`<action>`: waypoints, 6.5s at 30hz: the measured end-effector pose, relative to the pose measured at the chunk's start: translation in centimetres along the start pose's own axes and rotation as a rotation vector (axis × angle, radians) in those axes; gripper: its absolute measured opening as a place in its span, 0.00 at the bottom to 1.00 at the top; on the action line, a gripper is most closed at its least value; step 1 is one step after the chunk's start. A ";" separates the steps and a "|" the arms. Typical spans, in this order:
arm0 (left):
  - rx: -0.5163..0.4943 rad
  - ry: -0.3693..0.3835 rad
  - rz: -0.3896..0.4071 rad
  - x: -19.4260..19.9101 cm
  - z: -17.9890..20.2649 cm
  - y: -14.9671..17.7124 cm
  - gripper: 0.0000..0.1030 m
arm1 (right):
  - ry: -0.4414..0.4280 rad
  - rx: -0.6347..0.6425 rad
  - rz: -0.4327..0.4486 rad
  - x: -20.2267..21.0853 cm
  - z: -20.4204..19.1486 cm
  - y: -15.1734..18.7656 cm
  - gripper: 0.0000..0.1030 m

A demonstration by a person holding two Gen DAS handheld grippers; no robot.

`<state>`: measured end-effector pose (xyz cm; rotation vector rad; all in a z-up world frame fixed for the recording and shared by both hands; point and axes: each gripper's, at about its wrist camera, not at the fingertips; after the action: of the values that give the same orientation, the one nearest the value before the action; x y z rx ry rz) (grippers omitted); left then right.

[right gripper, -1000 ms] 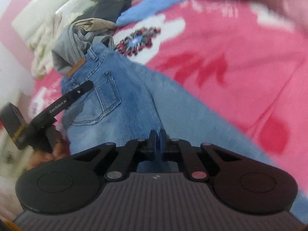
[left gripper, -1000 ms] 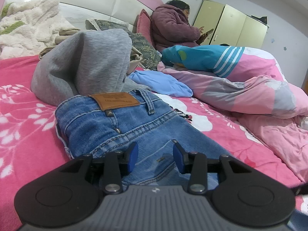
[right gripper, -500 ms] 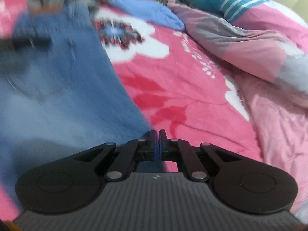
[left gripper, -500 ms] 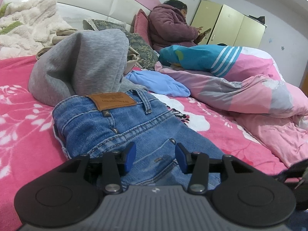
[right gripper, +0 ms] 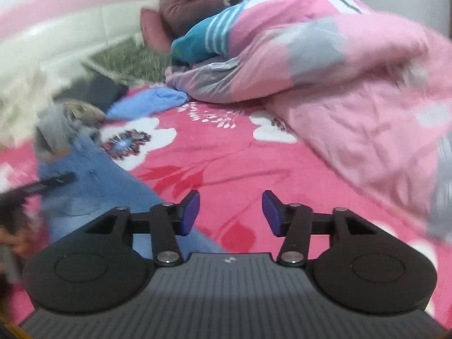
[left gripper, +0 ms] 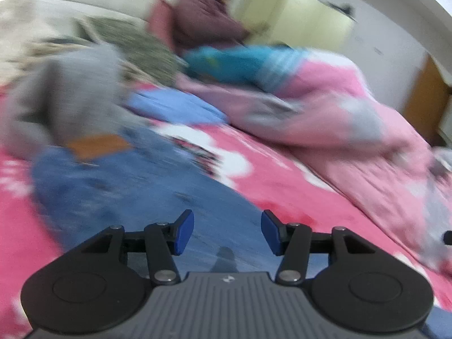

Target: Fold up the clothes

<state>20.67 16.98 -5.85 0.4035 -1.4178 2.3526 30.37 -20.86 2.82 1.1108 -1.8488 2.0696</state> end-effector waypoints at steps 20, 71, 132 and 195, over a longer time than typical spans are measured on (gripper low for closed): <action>-0.178 -0.003 -0.096 -5.0 2.2 3.1 0.54 | 0.028 0.197 -0.299 -4.1 -2.9 9.6 0.47; -0.152 0.082 -0.049 -2.2 4.3 1.9 0.60 | 0.159 -0.536 -0.090 9.6 15.3 13.2 0.60; -0.274 0.237 -0.213 -5.9 7.5 6.6 0.77 | -0.261 -0.618 0.151 26.0 3.7 22.7 0.64; -0.279 0.241 -0.212 -6.0 7.7 6.8 0.79 | 0.073 -0.499 -0.041 14.7 6.6 19.3 0.04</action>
<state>23.41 6.23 -10.19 0.1762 -1.4783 1.9295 11.81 -36.42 -3.87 0.9150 -2.1152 1.4751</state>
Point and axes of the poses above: each gripper's, at about its wrist camera, not at the fingertips, and x roughly against the way its jaws point, z to its right, y to its underside, and after that the axes turned 9 degrees about y, right-handed
